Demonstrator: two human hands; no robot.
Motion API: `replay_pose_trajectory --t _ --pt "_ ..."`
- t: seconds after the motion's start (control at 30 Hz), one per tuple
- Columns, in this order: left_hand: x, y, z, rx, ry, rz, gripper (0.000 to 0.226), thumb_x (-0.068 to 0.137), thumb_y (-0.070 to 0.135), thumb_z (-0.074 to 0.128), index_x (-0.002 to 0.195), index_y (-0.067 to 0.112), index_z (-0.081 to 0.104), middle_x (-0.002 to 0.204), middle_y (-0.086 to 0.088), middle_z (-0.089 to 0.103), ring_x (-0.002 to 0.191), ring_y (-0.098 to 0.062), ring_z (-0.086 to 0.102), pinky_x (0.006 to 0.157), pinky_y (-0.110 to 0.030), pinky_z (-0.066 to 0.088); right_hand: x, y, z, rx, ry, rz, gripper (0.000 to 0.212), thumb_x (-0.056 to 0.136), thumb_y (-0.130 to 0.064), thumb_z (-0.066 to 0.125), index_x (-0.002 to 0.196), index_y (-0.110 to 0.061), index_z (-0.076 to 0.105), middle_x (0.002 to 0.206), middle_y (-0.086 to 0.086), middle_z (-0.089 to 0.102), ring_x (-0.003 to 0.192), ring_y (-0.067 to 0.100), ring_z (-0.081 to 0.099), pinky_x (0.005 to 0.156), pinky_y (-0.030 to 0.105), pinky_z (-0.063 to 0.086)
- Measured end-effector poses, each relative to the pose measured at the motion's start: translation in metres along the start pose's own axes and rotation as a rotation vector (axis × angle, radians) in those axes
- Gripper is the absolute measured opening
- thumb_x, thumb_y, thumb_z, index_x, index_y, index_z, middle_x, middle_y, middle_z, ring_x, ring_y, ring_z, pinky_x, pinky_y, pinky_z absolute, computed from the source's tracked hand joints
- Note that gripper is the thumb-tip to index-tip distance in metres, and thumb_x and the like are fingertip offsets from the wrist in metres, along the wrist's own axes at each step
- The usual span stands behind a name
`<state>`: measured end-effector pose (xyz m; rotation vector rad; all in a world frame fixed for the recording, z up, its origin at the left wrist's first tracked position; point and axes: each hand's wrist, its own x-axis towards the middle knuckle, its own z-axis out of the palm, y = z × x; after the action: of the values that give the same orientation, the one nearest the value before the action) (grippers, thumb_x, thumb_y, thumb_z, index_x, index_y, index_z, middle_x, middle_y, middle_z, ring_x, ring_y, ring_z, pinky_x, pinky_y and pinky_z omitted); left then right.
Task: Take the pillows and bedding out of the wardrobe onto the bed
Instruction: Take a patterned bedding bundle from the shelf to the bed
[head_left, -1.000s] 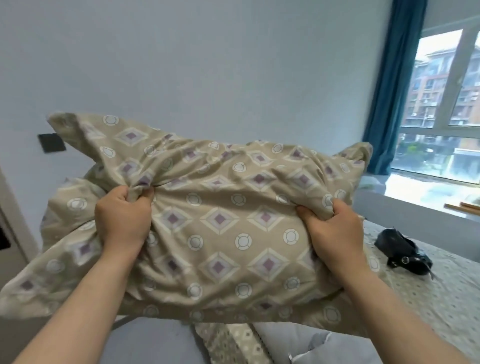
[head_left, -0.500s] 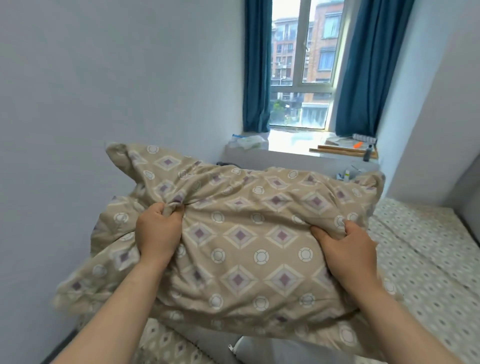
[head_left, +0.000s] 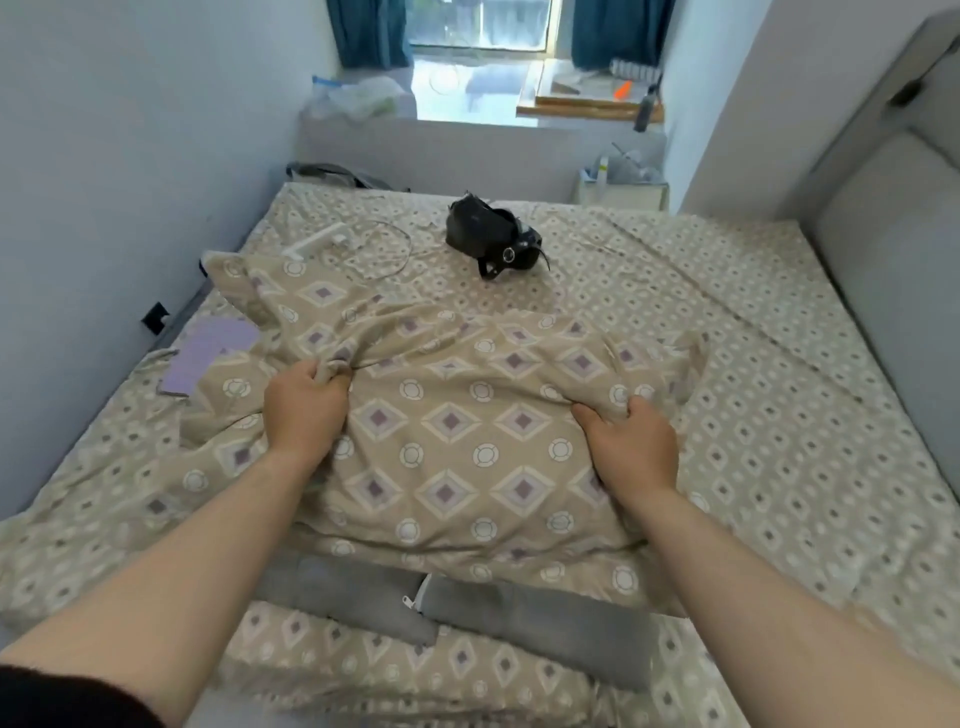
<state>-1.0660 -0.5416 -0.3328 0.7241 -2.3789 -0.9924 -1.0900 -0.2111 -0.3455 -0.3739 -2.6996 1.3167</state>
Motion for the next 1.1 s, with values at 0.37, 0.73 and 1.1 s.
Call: replay_pose_trajectory --t 0.37,0.73,1.1 --pt "0.024 -0.149 0.097 0.009 -0.278 -0.049 0.045 0.085 0.029 0.060 0.053 0.009 0.036 0.048 -0.006 0.039 0.047 -0.021 0.034 0.045 -0.032 0.023 -0.017 0.090 0.142 -0.109 0.034 0.148 0.044 0.066 -0.065 0.062 0.064 -0.025 0.045 0.062 -0.008 0.054 0.059 0.010 0.050 0.048 0.026 0.030" --pt "-0.004 -0.245 0.148 0.114 -0.382 -0.112 0.039 0.085 0.032 0.060 0.058 0.007 0.046 0.057 -0.008 0.050 0.057 -0.022 0.046 0.049 -0.034 0.026 -0.041 0.166 0.205 -0.172 -0.079 0.291 0.044 0.065 -0.065 0.065 0.077 -0.025 0.052 0.076 -0.008 0.061 0.077 0.021 0.059 0.059 0.033 0.040" --pt "0.022 -0.183 0.117 0.127 -0.414 -0.230 0.066 0.072 0.037 0.070 0.126 0.008 0.046 0.129 -0.014 0.046 0.120 -0.033 0.043 0.096 -0.043 0.038 -0.039 0.101 0.164 -0.267 -0.035 0.214 0.092 0.063 -0.067 0.064 0.137 -0.019 0.037 0.139 0.006 0.037 0.131 0.027 0.033 0.109 0.044 0.031"
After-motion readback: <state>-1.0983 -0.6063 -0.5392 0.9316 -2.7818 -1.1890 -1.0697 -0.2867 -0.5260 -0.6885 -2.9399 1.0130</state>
